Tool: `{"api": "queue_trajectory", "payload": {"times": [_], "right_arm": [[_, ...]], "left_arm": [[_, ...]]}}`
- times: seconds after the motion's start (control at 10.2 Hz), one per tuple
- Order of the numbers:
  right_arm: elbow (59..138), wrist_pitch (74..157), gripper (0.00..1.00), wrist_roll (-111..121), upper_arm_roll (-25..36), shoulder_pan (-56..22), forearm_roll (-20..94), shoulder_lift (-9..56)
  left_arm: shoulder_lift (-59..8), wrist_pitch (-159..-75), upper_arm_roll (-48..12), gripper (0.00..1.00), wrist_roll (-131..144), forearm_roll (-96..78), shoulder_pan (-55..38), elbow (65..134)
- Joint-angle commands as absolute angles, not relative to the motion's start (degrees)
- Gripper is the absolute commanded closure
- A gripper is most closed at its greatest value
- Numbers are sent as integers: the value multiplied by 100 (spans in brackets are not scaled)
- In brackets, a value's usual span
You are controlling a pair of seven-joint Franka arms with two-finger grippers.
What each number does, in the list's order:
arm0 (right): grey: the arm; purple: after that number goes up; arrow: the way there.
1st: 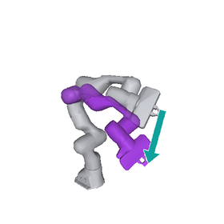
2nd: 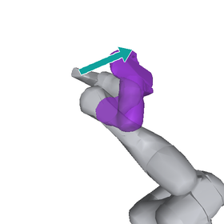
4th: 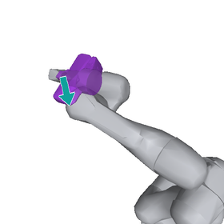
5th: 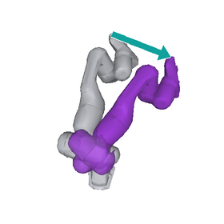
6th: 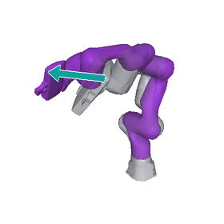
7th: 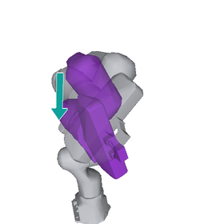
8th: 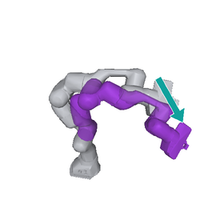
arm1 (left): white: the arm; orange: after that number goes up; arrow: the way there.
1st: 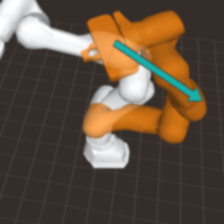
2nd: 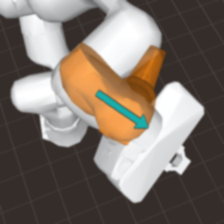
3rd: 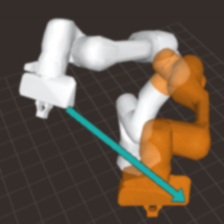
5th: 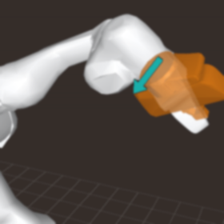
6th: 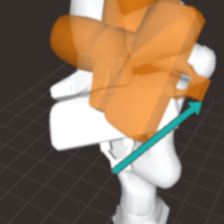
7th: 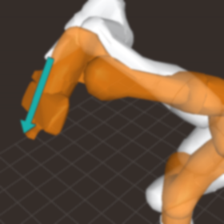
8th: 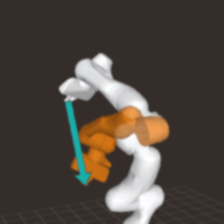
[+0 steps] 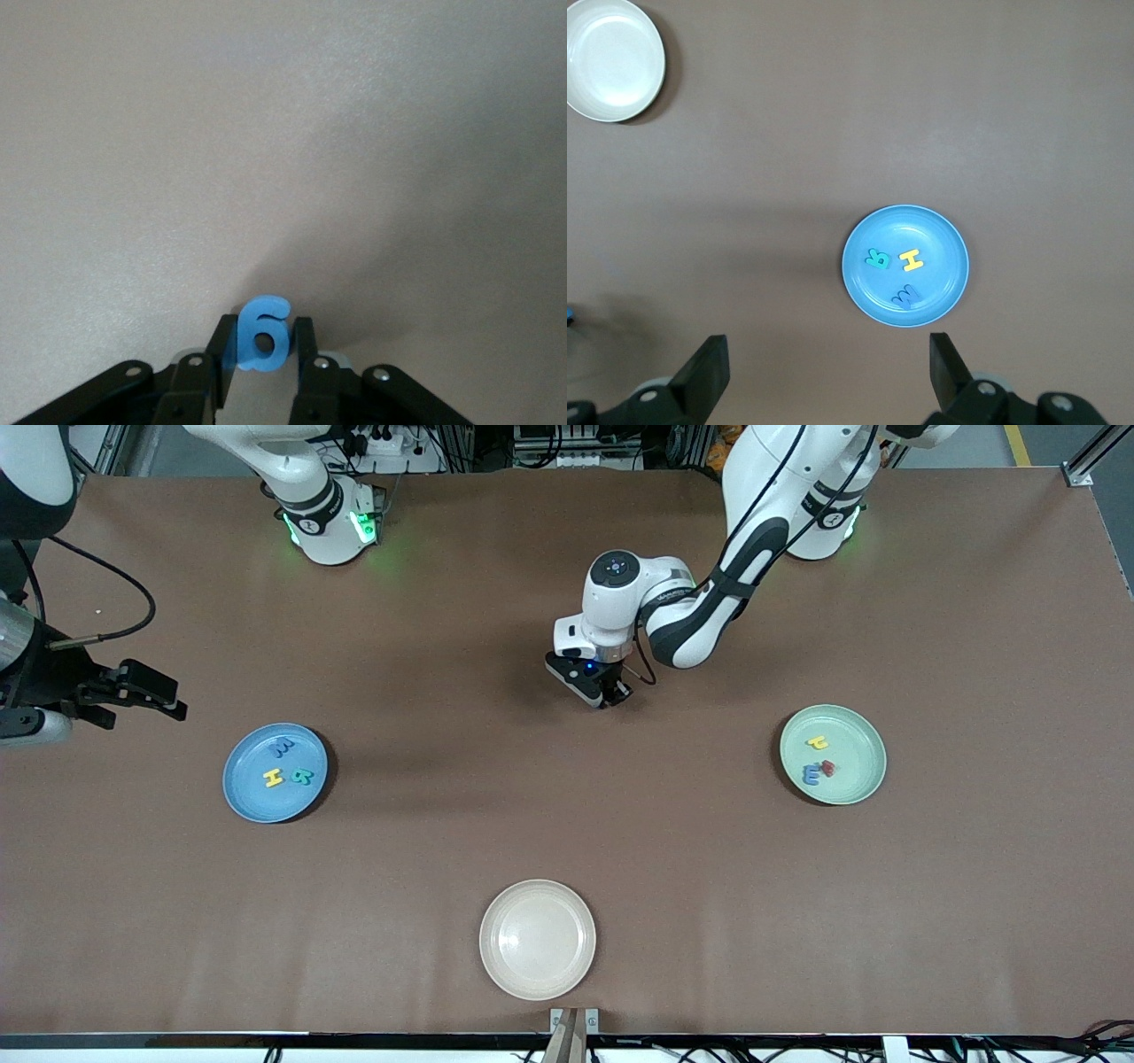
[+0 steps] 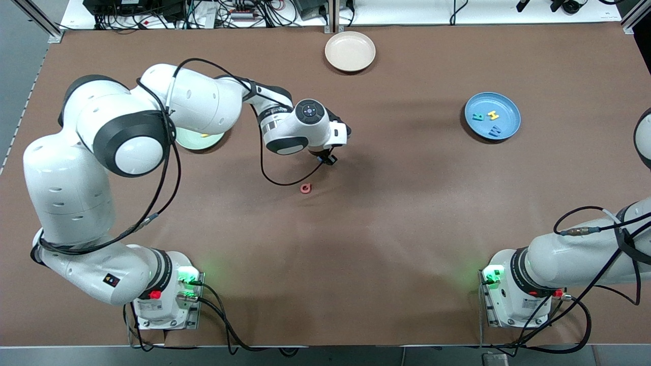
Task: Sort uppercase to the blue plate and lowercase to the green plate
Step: 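Lift and carry the blue 6 to the green plate with the left gripper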
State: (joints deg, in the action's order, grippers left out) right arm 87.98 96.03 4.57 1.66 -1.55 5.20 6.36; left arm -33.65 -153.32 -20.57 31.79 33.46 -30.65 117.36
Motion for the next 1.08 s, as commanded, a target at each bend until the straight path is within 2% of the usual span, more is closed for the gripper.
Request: {"api": "queue_trajectory", "payload": {"times": [0.0, 0.49, 0.78, 0.98], "right_arm": [[8779, 9579, 0, 439, 193, -193, 404, 677], [8877, 9694, 0, 457, 193, -202, 229, 659], [8921, 9694, 0, 457, 185, -202, 220, 668], [8921, 9686, 0, 448, 176, -211, 228, 650]], "left_arm": [[-3542, -15381, -1978, 69, 3393, 3612, -3103, 11637], [-3245, -15294, -1863, 100, 3331, 3630, -3024, 11680], [-2727, -14487, -1889, 100, 3138, 3525, -2664, 11742], [-2218, -14020, -1934, 100, 2649, 3176, -2121, 12039]]}}
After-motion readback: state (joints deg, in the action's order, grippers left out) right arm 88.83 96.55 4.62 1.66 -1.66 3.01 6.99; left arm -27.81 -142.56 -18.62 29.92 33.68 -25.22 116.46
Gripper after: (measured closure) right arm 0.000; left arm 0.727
